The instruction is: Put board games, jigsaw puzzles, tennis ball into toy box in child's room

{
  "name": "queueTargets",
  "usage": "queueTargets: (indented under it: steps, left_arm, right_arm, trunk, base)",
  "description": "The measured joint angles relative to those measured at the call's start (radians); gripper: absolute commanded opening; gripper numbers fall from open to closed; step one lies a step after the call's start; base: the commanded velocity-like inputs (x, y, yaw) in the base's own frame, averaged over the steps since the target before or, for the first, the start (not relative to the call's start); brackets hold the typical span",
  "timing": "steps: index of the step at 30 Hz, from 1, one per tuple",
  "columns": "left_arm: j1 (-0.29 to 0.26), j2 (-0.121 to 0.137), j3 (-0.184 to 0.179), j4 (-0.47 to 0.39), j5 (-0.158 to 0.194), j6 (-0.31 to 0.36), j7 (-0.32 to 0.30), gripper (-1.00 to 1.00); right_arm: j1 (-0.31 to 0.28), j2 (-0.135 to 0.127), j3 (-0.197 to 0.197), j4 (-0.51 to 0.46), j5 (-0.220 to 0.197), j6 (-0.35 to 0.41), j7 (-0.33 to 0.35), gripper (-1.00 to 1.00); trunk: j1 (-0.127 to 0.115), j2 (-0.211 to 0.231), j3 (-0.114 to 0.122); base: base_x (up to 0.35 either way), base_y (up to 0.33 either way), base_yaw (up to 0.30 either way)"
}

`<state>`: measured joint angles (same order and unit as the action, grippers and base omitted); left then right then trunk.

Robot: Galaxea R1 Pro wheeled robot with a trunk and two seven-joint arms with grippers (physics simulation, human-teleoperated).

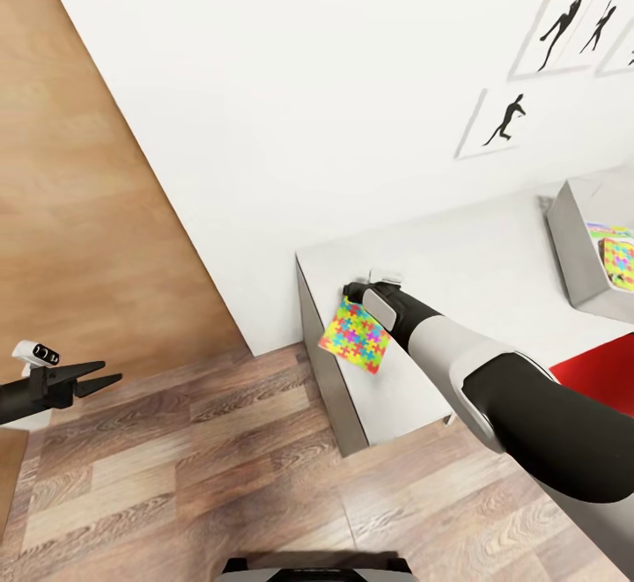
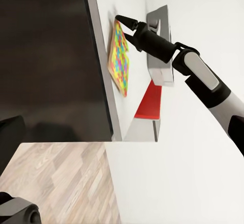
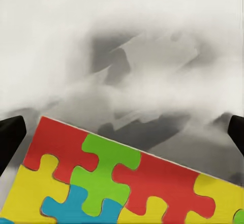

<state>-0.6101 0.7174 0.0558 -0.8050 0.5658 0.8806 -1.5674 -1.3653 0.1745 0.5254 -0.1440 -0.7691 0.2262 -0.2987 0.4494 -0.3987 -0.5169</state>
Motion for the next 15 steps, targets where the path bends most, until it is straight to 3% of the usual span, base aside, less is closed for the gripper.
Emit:
queueTargets:
  steps: [15]
  left_arm:
    - [0.0, -0.003, 0.0, 0.0, 0.0, 0.0, 0.0, 1.0]
  right_arm:
    - [-0.001, 0.0, 0.012, 0.01, 0.017, 0.001, -0.002, 1.0]
  trunk:
    - [0.0, 0.0, 0.0]
  base:
    - [-0.013, 0.045, 0.0]
